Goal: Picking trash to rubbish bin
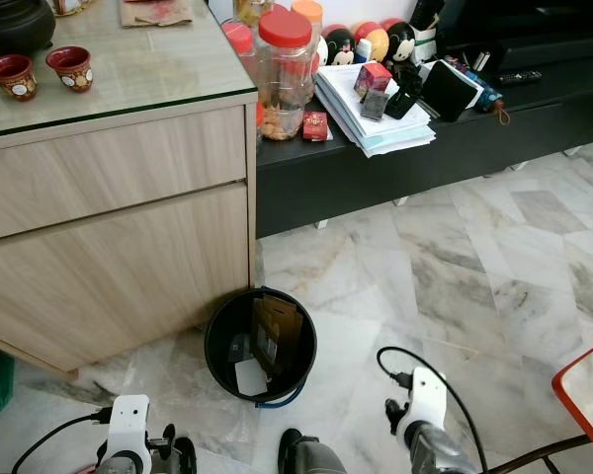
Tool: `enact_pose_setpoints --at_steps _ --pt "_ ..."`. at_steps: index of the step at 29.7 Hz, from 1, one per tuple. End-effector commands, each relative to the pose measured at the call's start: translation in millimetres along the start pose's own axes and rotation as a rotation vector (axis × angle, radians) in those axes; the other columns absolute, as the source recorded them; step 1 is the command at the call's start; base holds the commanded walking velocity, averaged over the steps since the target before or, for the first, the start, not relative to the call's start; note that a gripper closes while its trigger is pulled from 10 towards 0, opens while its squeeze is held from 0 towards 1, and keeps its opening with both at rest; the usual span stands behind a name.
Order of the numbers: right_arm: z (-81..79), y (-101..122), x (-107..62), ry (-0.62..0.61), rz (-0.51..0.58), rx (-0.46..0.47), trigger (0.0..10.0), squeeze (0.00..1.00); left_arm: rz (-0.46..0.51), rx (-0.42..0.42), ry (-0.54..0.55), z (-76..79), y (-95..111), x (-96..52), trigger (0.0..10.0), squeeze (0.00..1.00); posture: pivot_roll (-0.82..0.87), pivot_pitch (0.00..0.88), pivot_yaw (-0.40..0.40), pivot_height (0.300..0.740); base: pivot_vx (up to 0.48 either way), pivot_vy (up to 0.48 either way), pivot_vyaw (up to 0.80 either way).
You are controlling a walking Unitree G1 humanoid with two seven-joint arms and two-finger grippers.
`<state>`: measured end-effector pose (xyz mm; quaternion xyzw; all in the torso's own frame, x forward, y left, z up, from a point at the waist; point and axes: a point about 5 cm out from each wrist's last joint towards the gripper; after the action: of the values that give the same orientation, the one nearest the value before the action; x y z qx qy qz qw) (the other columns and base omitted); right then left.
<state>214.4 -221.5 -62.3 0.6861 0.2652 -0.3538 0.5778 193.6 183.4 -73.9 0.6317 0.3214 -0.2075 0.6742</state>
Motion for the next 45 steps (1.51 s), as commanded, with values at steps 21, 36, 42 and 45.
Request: enact_pose_setpoints --at_steps 21,36,42,45 --pt "12.4 -29.7 -6.3 -0.076 -0.038 -0.021 10.0 0.0 0.011 0.221 0.165 -52.3 -17.3 -13.5 10.0 0.0 0.09 0.218 -0.113 0.74 0.0 0.0 0.0" --pt "16.5 -31.6 -7.6 -0.091 -0.031 -0.006 10.0 0.0 -0.062 0.197 0.117 -43.4 -40.0 -20.6 10.0 0.0 0.09 0.223 -0.111 0.74 0.0 0.0 0.0" --pt "16.7 -32.4 -7.7 -0.092 -0.033 -0.007 10.0 0.0 -0.062 0.198 0.107 -41.3 -39.2 -20.0 10.0 0.0 0.09 0.224 -0.109 0.74 0.0 0.0 0.0" --pt "16.7 -32.7 -7.8 -0.092 -0.034 -0.008 10.0 0.0 -0.061 0.197 0.105 -41.0 -39.0 -19.8 10.0 0.0 0.09 0.224 -0.109 0.74 -0.089 0.0 0.0"
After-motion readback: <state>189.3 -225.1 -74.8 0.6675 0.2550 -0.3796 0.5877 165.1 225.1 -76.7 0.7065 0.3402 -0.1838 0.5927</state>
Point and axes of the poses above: a point about 5 cm out from each wrist's last joint towards the gripper, its own x axis pointing out of the wrist towards the gripper, its own y axis along the axis of the wrist's last joint, z = x × y, and after that the axes turned 5 degrees about -x, right-handed
